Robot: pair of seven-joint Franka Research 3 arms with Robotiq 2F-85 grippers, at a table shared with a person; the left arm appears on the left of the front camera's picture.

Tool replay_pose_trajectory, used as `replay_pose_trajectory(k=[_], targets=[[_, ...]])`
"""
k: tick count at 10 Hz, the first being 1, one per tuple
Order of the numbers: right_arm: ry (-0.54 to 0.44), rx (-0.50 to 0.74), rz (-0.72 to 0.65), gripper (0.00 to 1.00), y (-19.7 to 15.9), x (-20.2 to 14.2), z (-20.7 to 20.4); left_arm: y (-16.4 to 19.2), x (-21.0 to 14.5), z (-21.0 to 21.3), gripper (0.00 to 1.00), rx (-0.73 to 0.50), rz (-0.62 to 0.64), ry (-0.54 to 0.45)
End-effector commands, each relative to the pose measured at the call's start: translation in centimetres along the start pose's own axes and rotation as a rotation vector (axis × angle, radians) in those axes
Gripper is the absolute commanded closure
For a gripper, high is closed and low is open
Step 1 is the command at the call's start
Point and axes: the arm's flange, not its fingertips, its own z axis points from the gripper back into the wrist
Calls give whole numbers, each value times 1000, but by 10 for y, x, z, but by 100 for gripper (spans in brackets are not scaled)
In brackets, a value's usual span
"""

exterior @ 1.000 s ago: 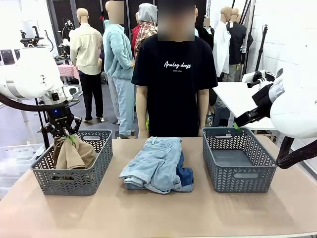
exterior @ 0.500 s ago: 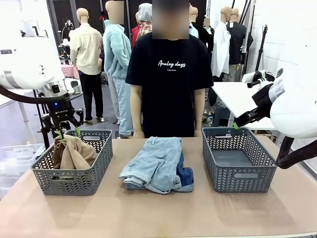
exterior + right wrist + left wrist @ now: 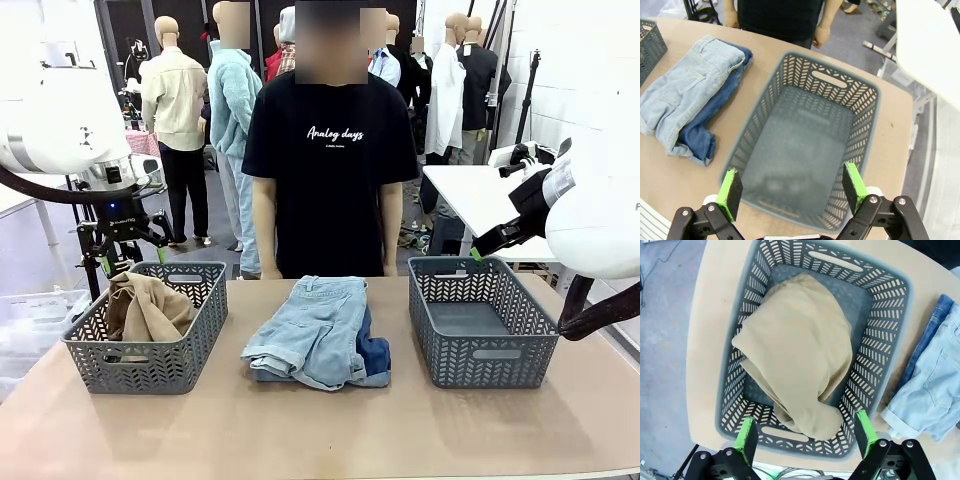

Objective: Sort the tops and bottoms.
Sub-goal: Lift clothes from the center of the table with your right hand.

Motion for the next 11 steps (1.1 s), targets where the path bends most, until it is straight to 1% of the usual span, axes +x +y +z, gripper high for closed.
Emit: replay_pose_trajectory(k=[1,6,7,8,9,11], targets=[[-1,7,0,0,0,0,-1,0,-1,0,0,-19,-14,0],[-1,7,0,0,0,0,-1,0,-1,0,0,-19,-14,0],[-1,7,0,0,0,0,-1,0,0,-1,0,0,-1,1],[-1,7,0,0,0,0,-1,-15,-11,-3,0,-48,-126,35],[-1,7,0,0,0,0,-1,-31,-29,3,0,-89,-233,54],[-1,7,0,0,0,0,-1,-61,-64,20,0,-172,-435,66]])
